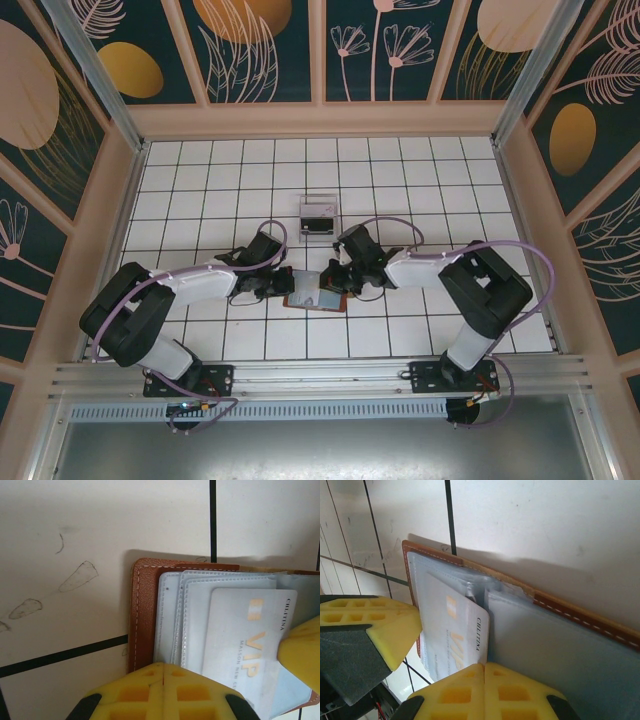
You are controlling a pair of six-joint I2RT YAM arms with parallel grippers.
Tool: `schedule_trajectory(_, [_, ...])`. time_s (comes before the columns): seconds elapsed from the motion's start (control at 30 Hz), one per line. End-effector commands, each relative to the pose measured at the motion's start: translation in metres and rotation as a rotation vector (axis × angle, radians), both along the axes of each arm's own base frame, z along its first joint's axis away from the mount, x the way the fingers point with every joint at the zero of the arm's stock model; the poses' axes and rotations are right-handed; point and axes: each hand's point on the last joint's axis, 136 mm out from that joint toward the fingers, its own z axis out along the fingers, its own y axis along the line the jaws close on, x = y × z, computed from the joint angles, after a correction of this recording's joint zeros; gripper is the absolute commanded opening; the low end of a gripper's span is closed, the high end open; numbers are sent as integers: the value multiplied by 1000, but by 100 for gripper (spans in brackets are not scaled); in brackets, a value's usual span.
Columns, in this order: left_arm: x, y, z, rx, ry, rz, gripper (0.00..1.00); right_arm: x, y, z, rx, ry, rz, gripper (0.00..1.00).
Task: Take the credit cards out of the card holder
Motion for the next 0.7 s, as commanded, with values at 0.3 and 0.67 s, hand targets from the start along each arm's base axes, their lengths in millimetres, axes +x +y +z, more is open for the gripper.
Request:
schedule_trajectory(0.3, [-24, 31, -33, 155, 95, 4, 7, -8, -22, -3, -55, 20, -31, 3])
schedule_trajectory(0.67, [-12, 17, -1, 73, 22, 5, 35, -5, -8, -4, -10, 34, -13, 3])
